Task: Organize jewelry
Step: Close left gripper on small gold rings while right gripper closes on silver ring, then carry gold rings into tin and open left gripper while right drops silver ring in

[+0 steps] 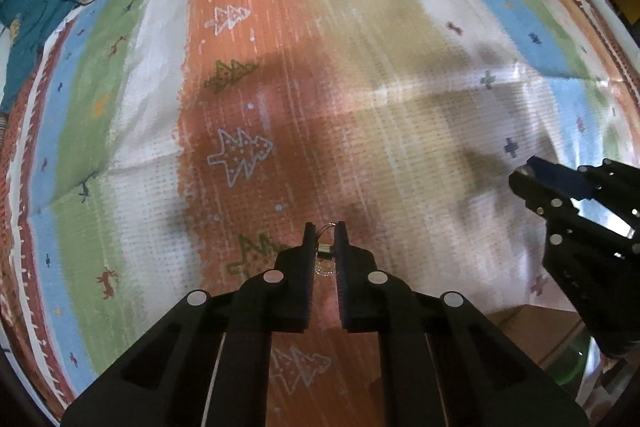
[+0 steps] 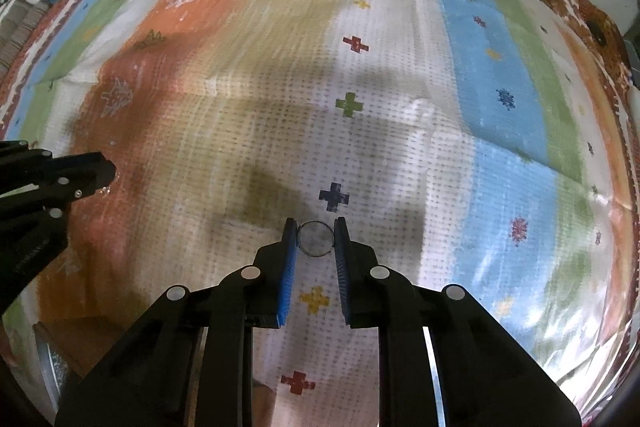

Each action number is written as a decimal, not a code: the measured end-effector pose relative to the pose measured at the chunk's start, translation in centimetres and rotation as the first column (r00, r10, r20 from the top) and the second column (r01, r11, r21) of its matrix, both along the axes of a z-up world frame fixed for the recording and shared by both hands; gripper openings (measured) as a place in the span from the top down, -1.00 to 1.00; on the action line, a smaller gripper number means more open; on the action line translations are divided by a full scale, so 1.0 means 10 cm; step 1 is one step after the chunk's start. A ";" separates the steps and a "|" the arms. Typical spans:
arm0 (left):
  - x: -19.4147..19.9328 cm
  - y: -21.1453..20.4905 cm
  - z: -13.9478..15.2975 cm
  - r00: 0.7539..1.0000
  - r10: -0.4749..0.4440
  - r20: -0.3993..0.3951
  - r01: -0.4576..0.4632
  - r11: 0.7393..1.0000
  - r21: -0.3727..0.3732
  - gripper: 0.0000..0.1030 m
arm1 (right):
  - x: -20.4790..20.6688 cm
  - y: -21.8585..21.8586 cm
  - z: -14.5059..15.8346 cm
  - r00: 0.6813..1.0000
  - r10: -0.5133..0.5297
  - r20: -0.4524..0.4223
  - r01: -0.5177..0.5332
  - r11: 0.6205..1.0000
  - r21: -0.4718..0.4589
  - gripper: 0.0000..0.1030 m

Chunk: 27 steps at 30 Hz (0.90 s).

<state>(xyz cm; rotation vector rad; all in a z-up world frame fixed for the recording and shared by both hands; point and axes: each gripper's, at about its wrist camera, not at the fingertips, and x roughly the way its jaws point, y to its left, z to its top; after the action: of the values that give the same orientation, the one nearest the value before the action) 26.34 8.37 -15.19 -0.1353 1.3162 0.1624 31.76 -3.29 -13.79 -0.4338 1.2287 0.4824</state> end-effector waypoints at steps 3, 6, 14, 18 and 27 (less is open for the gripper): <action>-0.07 -0.04 0.07 1.000 -0.004 0.015 0.004 1.000 -0.004 0.83 | -0.07 -0.01 0.05 1.000 0.004 0.008 -0.004 1.000 0.011 0.63; -0.13 -0.09 0.12 1.000 -0.005 0.021 0.005 1.000 -0.007 0.83 | -0.15 -0.04 0.12 1.000 0.008 0.021 -0.009 1.000 0.019 0.63; -0.22 -0.06 0.41 0.997 0.001 0.080 0.002 0.999 -0.034 0.83 | -0.25 -0.03 0.35 0.998 0.021 0.052 -0.024 0.998 0.061 0.63; -0.31 -0.13 0.59 0.993 0.000 0.122 0.005 0.999 -0.043 0.83 | -0.31 -0.06 0.49 0.997 0.019 0.079 -0.025 0.996 0.081 0.62; -0.51 -0.27 0.80 0.983 -0.008 0.185 0.017 0.999 -0.044 0.83 | -0.44 -0.17 0.60 0.995 -0.005 0.103 -0.005 0.996 0.094 0.63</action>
<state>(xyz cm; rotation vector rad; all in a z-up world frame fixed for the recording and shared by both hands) 21.21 5.71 -7.23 -0.1761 1.1354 0.1066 27.40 -5.04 -7.83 -0.3746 1.1016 0.5097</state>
